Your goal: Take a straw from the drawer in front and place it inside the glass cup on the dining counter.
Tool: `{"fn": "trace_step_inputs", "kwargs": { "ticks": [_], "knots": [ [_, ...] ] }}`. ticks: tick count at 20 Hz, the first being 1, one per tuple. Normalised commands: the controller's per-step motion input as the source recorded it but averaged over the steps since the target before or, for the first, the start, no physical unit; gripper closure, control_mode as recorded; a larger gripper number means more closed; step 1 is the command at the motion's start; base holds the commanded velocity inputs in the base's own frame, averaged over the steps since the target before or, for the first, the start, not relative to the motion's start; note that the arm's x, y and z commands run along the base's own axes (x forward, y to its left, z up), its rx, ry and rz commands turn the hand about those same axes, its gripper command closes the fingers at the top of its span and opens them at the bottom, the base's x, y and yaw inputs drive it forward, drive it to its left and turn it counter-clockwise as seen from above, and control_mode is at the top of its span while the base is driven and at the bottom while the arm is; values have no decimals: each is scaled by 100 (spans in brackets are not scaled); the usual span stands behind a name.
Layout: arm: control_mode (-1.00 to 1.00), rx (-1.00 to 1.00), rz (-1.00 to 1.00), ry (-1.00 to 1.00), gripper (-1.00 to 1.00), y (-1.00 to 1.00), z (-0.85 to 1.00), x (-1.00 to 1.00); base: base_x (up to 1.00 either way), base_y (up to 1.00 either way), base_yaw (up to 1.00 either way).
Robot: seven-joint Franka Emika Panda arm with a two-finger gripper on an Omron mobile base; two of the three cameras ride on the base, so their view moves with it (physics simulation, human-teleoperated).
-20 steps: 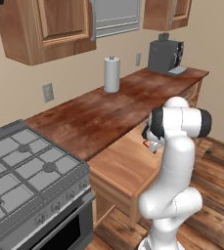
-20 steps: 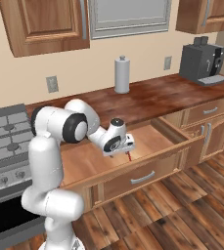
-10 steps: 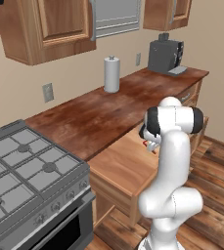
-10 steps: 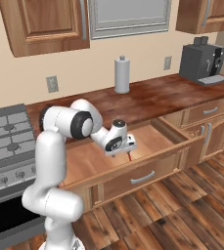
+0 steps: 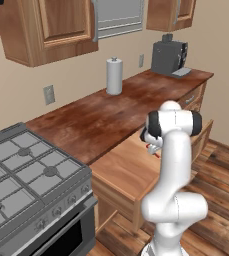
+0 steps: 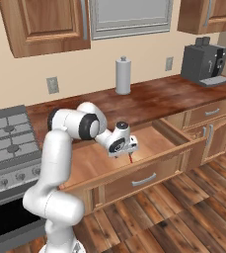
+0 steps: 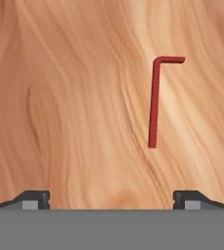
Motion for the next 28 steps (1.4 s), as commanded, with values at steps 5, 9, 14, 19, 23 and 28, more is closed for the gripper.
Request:
{"fn": "trace_step_inputs", "kwargs": {
  "ticks": [5,9,14,19,23,28],
  "knots": [
    [-100,0,0,0,-100,-6,-23,34,0,0,0],
    [-100,0,0,0,-100,-15,-24,29,0,0,0],
    [-100,0,0,0,-100,-11,-22,28,0,0,0],
    [-100,0,0,0,-100,0,-26,33,0,0,0],
    [-100,0,0,0,-100,0,-29,28,0,0,0],
    [-100,0,0,0,-100,0,-27,24,0,0,0]
  ]
}}
